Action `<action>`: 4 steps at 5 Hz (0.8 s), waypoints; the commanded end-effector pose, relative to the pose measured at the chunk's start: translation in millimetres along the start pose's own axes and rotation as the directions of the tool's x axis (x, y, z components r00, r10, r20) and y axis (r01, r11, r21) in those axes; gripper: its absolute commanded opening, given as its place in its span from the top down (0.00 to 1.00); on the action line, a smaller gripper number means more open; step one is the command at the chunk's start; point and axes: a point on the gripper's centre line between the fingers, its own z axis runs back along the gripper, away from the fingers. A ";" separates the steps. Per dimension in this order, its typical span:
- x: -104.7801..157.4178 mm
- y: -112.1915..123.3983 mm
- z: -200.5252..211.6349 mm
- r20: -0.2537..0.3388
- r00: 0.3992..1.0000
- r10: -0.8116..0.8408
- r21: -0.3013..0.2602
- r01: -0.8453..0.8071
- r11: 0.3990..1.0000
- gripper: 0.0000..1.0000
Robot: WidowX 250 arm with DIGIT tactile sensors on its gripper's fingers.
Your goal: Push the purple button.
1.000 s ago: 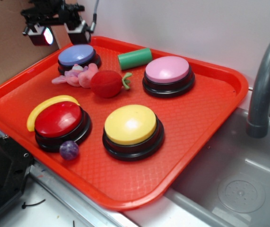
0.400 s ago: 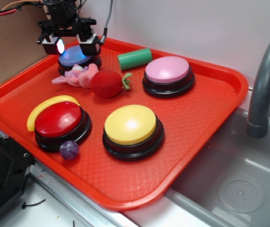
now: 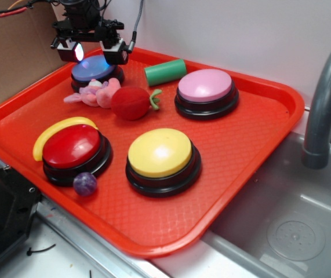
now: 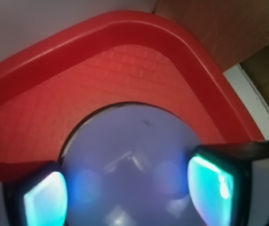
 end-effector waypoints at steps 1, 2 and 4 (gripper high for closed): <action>-9.1 8.3 29.2 -0.011 1.000 -0.024 0.010 0.024 1.000 0.00; -12.2 15.0 47.9 0.000 1.000 -0.020 0.008 0.020 1.000 0.00; -17.6 24.8 66.2 0.015 1.000 -0.011 -0.003 0.011 1.000 0.00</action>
